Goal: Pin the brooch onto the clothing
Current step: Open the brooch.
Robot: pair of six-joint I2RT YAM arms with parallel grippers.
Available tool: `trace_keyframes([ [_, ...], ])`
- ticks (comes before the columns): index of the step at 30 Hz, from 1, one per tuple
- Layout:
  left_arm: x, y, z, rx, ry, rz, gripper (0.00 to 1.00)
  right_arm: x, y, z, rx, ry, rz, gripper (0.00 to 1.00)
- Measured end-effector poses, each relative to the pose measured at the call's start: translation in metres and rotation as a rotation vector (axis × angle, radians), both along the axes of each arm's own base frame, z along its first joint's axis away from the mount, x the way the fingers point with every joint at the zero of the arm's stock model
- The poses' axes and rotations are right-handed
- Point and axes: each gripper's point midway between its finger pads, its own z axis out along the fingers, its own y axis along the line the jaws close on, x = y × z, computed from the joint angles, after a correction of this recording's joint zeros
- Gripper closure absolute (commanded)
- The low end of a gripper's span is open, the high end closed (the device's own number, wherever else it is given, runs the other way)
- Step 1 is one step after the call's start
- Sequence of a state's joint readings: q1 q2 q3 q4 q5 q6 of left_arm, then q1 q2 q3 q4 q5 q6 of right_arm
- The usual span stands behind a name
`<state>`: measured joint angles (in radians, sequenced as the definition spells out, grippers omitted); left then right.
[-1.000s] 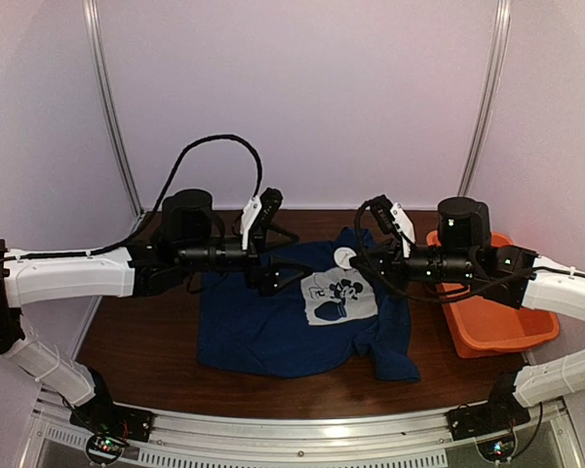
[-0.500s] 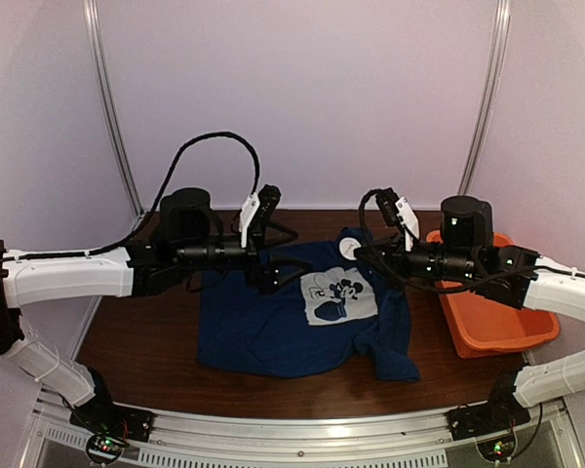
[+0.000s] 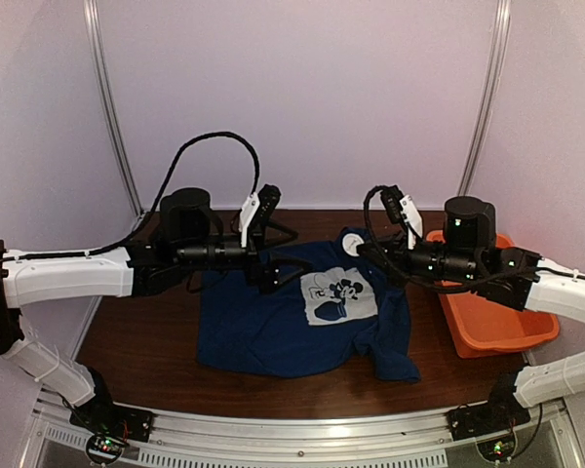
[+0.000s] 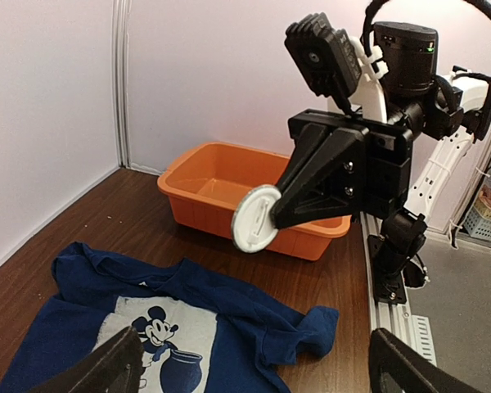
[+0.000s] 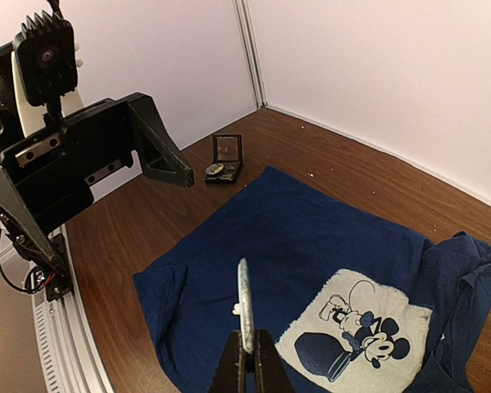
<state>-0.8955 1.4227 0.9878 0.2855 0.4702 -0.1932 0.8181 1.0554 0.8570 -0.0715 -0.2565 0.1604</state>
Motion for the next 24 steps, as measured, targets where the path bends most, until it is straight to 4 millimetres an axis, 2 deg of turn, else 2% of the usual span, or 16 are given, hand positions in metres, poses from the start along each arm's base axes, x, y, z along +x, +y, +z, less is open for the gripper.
trace_keyframes([
  [12,0.003,0.001,0.0,0.0,0.0,0.019,0.02,0.003,0.006,-0.013,-0.025,0.028,0.009,1.0],
  [24,0.004,0.001,0.0,-0.002,0.016,0.028,0.02,0.002,0.009,-0.006,0.014,0.031,0.018,1.0],
])
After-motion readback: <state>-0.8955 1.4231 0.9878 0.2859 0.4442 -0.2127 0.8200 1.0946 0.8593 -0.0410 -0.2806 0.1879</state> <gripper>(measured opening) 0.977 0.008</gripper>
